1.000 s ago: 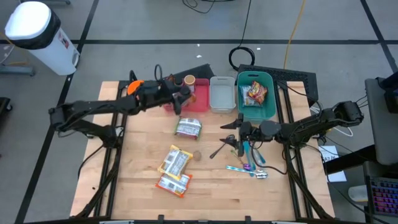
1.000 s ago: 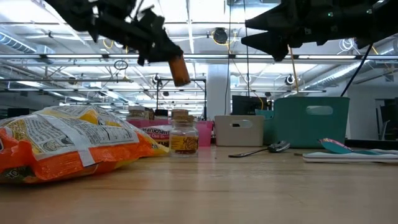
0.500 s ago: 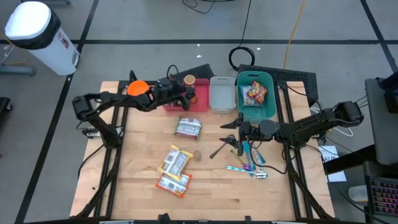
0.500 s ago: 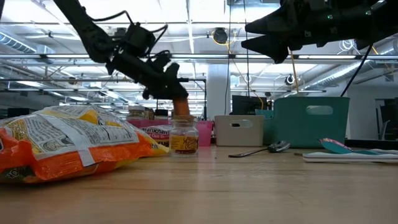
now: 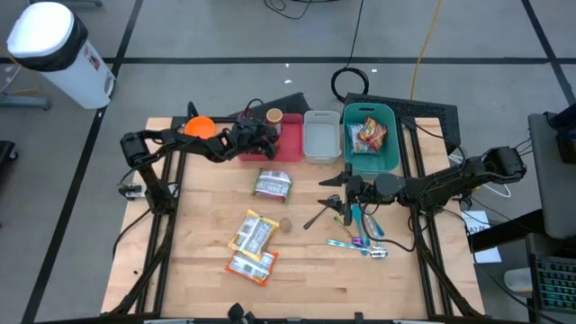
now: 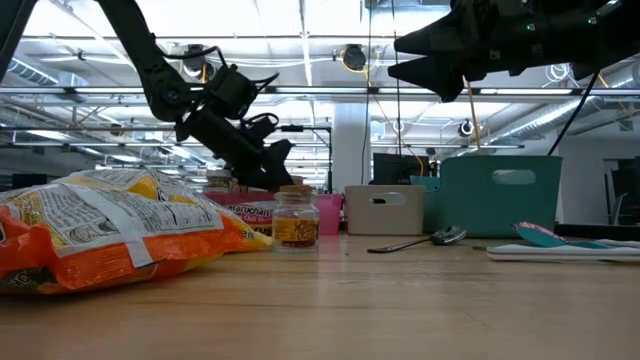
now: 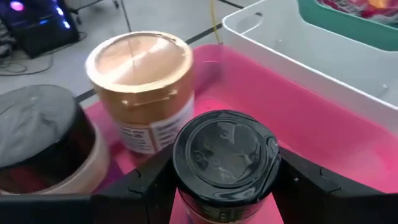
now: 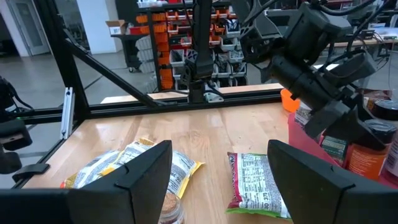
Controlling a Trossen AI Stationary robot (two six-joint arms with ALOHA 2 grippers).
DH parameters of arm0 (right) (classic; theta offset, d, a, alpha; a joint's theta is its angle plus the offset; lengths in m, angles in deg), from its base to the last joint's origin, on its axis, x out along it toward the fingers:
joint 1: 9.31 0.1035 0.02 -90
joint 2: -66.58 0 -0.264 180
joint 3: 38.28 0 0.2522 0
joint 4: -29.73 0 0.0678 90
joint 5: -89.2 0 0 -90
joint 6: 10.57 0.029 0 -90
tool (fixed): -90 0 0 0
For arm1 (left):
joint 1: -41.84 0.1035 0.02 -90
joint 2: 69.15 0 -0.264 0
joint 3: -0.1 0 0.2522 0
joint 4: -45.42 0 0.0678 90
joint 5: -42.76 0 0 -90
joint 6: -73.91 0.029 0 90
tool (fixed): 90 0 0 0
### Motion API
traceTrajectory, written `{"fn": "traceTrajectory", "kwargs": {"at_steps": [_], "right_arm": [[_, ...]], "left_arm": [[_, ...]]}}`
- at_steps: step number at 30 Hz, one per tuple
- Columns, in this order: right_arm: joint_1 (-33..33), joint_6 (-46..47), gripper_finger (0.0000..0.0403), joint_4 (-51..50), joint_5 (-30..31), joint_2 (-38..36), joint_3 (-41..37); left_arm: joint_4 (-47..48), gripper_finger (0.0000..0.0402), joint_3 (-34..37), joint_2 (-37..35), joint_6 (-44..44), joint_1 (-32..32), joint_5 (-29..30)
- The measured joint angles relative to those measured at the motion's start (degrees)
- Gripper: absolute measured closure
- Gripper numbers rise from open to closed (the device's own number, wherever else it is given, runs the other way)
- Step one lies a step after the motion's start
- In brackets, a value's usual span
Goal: Pick & Place Food Item
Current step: Put the orange seasoning bottle into the red bin
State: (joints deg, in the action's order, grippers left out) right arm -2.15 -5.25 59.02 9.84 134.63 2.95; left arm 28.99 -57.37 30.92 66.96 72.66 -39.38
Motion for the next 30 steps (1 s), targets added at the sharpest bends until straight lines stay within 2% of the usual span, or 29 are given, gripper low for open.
{"fn": "traceTrajectory", "kwargs": {"at_steps": [7,14,30], "right_arm": [[0.02,0.00,0.0147,0.00,-0.20,-0.02,0.00],[0.04,0.00,0.0147,-0.02,-0.20,-0.01,0.00],[0.04,0.00,0.0147,-0.02,-0.22,-0.01,-0.02]], "left_arm": [[2.26,0.0177,-0.02,-0.74,-1.22,-0.03,0.43],[6.06,0.0176,-0.02,-2.08,0.39,-0.12,3.97],[6.34,0.0168,-0.04,-2.08,5.15,-1.73,5.09]]}}
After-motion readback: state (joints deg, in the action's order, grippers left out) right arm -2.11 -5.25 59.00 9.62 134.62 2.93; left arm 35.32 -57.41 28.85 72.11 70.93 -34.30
